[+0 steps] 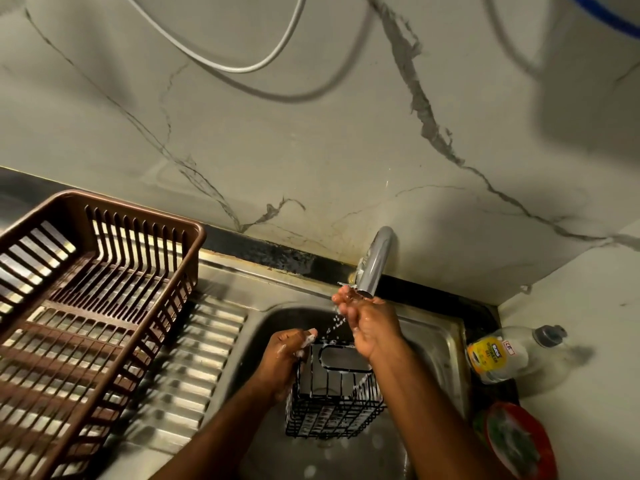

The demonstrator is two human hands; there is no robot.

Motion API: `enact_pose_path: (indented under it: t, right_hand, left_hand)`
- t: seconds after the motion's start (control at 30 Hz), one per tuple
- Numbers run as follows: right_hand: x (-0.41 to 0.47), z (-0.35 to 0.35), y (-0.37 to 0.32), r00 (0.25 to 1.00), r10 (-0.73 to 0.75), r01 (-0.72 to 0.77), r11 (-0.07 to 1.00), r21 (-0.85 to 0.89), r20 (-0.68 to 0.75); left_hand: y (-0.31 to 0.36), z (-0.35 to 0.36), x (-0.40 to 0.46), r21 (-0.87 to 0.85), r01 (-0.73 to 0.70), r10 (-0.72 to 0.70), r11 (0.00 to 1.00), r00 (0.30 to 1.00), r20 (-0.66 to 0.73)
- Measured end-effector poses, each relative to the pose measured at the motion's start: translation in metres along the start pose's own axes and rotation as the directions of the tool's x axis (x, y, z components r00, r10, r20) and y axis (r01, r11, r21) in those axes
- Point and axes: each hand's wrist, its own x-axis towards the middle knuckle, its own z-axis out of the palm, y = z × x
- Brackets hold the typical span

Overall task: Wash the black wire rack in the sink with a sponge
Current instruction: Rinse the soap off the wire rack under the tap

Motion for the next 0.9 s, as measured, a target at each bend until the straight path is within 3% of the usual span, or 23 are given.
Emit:
enact_pose_path:
  t: [0.13,0.27,0.4,0.53,0.7,0.9]
  right_hand:
    - [0.010,0.006,0.004,0.990,-0.062,0.032,0.974,-0.222,-0.129]
    - [0.012,0.018,0.006,0.975,-0.120,0.064,0.957,-0.282,-0.185]
    - [0.016,0.026,0.008,0.965,-0.145,0.122,0.985,-0.119,-0.216]
    - [0.014,0.025,0.006,0.987,-0.123,0.137,0.980,0.144,-0.104]
    - [0.012,0.022,0.006,0.988,-0.095,0.115,0.979,0.170,-0.123]
    - [0.015,0.012,0.007,0.998,-0.026,0.014,0.974,0.225,0.049]
  left_hand:
    - [-0.001,0.002,0.001,-0.032,-0.004,0.005,0.999,1.000,0.016]
    - [-0.001,0.005,0.000,-0.064,0.007,-0.006,0.998,1.000,0.020]
    - [-0.002,0.004,0.002,-0.081,0.010,-0.008,0.997,1.000,0.016]
    - [-0.003,0.002,0.005,-0.077,-0.003,0.005,0.997,1.000,0.026]
    - [-0.008,-0.001,0.011,-0.056,-0.016,0.018,0.998,0.999,0.033]
    - [-0.008,0.001,0.012,-0.071,-0.016,0.017,0.997,1.000,0.018]
